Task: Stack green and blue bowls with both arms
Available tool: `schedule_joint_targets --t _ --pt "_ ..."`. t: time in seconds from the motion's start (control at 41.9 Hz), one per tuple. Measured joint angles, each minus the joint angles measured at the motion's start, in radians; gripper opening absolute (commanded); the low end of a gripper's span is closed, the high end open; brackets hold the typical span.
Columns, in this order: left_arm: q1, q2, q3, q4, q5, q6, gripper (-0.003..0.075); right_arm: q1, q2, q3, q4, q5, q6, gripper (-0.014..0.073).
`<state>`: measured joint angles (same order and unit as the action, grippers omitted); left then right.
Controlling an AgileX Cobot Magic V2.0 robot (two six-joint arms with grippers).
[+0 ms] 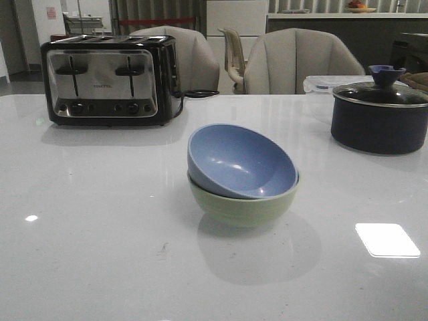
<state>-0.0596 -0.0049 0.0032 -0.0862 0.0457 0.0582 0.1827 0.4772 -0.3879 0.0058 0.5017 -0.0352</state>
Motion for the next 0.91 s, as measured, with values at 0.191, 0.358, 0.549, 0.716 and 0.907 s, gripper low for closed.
schedule_joint_targets --t 0.191,0.358,0.549,0.716,0.907 --pt "0.0 0.0 0.0 0.0 0.0 0.0 0.0102 -0.162 -0.284 0.222 0.0 -0.177 0.0 0.0034" --pt "0.0 0.0 0.0 0.0 0.0 0.0 0.0102 -0.211 -0.452 0.374 0.0 -0.306 0.0 0.0034" --pt "0.0 0.0 0.0 0.0 0.0 0.0 0.0102 -0.211 -0.486 0.415 0.015 -0.396 0.0 0.0034" --pt "0.0 0.0 0.0 0.0 -0.002 0.0 0.0102 -0.209 -0.486 0.415 0.028 -0.424 0.0 0.0034" --pt "0.0 0.0 0.0 0.0 -0.002 0.0 0.0102 -0.202 -0.486 0.415 0.03 -0.439 0.0 0.0034"
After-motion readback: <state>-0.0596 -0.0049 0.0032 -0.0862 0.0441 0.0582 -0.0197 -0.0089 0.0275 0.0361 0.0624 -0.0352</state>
